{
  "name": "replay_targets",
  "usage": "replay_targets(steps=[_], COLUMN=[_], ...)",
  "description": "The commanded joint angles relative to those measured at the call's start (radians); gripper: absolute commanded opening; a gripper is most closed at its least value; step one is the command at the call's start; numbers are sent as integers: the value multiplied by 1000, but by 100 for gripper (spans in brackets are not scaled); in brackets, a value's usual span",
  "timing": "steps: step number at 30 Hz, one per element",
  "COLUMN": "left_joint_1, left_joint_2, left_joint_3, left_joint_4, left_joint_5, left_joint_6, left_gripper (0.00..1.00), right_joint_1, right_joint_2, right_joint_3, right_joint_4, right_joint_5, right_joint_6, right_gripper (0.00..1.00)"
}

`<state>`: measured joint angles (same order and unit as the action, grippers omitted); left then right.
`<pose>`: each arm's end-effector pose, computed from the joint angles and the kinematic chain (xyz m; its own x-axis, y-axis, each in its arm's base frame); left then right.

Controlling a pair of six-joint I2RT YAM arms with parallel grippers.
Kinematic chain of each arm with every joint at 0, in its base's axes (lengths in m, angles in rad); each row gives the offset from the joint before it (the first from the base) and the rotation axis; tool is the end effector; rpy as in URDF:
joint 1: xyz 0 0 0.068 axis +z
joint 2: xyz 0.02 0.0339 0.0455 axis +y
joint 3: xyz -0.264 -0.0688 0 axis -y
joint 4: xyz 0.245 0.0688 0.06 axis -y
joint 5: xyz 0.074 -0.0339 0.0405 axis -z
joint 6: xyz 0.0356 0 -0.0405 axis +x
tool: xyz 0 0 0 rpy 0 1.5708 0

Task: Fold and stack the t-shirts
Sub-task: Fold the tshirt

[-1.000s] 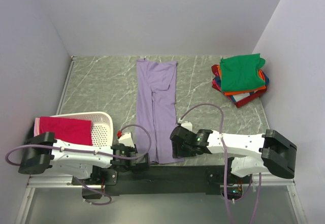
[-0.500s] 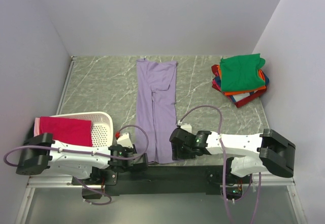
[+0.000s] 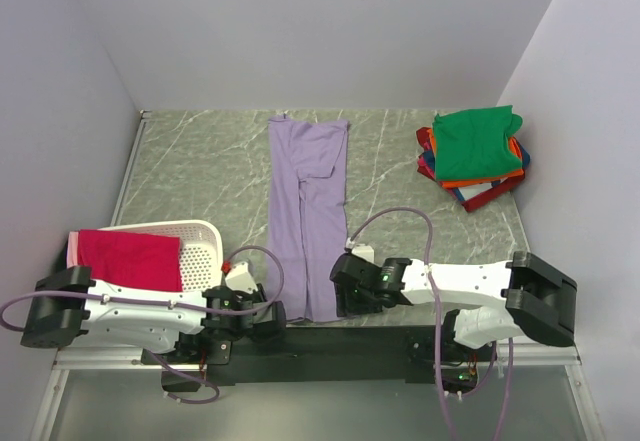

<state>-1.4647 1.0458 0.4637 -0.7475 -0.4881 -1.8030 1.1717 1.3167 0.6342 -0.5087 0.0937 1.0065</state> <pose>0.0325 -0.1479 0.1550 -0.8195 -0.4216 -0.3882 -0.2994 0.8925 -0.3372 0.0894 0.2034 0.1594 -0.9568 -0.1038 -0.2716 -0.1785 0.9471 0.2666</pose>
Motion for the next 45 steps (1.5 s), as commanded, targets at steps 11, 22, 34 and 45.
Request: replay_targets(steps=[11,22,34,45], left_joint_1=[4,-17,-115,-112], left_joint_2=[45,17,-36,-81], left_joint_3=[-11,1,49,122], left_joint_4=[54,131,31,-21], left_joint_5=[0,95,118,-42], left_joint_6=[45,218,160,119], left_gripper=[1,0,1,0], right_joint_1=[40,69,129,106], right_joint_2=[61,23,-16,-44], right_joint_3=[31,41,73,165], right_joint_4=[-66,-154,-232,-249], right_joint_5=[35,23,11,113], right_joint_6=[41,33,69,63], right_gripper=[36,0,0,0])
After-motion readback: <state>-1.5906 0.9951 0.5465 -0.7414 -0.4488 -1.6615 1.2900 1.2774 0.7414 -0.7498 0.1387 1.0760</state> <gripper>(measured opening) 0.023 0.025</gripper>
